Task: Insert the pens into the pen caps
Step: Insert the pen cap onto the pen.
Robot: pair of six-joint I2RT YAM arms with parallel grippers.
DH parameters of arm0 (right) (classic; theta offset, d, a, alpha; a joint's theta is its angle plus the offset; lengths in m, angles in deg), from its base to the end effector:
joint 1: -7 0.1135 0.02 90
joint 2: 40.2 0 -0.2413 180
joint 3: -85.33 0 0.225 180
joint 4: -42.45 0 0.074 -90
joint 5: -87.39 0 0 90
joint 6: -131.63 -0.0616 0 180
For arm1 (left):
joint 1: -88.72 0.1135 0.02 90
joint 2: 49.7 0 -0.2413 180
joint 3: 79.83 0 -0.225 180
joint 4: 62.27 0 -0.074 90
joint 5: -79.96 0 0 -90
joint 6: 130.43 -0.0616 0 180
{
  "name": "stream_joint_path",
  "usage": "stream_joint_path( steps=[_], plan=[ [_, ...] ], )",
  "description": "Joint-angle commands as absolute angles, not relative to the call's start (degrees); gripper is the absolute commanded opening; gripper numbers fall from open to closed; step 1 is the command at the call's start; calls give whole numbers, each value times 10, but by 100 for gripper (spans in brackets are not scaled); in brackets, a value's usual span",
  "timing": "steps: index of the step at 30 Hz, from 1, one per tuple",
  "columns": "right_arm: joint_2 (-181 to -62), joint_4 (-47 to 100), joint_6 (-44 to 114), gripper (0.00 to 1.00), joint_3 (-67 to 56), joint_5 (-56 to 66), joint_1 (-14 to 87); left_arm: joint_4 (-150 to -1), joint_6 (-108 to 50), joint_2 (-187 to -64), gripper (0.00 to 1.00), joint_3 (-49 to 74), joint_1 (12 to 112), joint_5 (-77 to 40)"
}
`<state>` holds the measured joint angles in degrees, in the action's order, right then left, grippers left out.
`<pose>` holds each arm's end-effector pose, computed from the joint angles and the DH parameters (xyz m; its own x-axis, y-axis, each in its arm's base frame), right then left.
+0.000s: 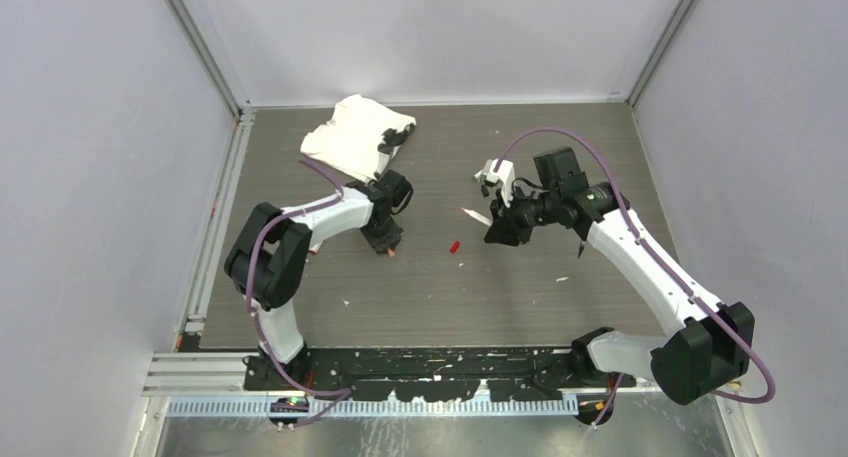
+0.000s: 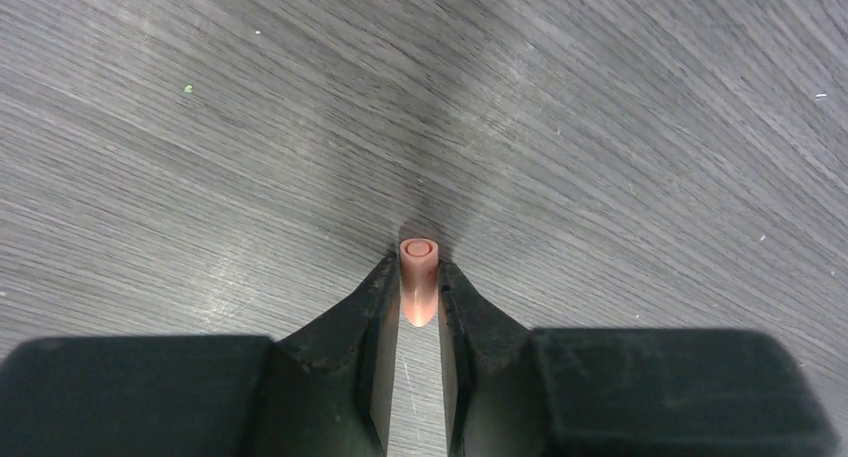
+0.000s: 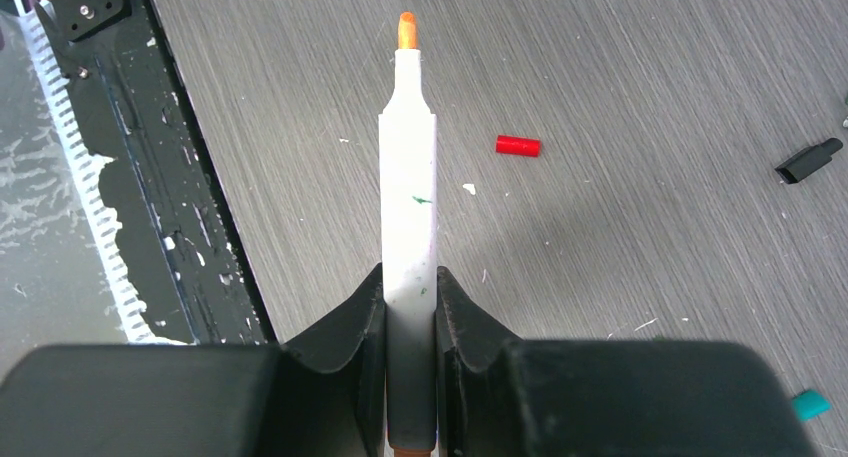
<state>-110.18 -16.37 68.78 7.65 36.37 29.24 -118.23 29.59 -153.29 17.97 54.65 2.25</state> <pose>0.2046 0.1255 0.2755 -0.3401 -0.5223 -0.7820 -0.9158 0.3728 0.1493 0.2688 -0.1659 0.1351 -0.7543 -0.5984 -0.2700 -0.5858 0.7992 -0.1348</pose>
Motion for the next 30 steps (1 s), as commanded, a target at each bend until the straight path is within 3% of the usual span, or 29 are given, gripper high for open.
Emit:
stream_joint_path(
  steps=[1,8,14,23,26,30],
  plan=[
    [-1082,-163,694,1,57,379,289,-1200,301,-1560,20,168,548,37],
    [-1079,-163,693,1,57,383,290,-1220,281,-1592,18,149,547,31],
    [-1081,-165,691,1,57,392,289,-1260,239,-1622,24,124,548,38],
    [-1072,-165,690,1,57,397,289,-1267,229,-1658,25,126,547,40],
    [-1072,-165,689,1,58,399,289,-1261,228,-1670,19,125,548,36],
    [-1075,-167,689,1,59,401,289,-1249,214,-1672,1,126,547,29]
  ],
)
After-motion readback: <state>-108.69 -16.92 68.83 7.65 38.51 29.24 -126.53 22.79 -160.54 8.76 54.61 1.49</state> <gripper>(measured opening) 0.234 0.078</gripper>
